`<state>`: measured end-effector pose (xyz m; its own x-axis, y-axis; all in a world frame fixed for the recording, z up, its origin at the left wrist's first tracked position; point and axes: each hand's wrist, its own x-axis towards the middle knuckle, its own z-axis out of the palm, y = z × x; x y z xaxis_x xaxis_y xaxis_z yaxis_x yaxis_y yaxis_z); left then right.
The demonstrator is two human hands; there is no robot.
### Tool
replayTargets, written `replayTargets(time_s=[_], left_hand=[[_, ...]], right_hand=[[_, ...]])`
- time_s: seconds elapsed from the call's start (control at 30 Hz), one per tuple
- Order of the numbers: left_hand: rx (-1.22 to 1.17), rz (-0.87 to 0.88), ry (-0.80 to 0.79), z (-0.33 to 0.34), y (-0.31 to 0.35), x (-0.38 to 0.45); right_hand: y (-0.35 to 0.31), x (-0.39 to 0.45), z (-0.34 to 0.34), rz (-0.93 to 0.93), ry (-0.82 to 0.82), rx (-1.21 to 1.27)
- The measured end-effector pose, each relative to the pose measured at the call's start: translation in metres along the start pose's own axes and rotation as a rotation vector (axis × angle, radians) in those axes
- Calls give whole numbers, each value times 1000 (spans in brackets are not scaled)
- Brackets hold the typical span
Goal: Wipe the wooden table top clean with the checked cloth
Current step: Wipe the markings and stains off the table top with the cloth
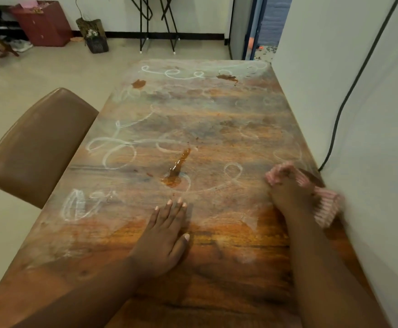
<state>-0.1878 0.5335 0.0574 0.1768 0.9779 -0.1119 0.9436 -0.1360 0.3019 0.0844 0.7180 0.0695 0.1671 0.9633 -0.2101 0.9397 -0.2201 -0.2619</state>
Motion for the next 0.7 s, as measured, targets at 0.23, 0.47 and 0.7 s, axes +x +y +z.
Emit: replayTargets(time_s=[0.23,0.47,0.7], left_hand=[[-18,38,-8,-9,5,-3],[-34,-29,23,-8,0,-4],[5,-62,21,-18,-18,-17]], right_hand=[[1,-83,14,-339,-33,-164],[-50,-54,35,-334,-75,-74],[10,-145,21,-390,-78,-96]])
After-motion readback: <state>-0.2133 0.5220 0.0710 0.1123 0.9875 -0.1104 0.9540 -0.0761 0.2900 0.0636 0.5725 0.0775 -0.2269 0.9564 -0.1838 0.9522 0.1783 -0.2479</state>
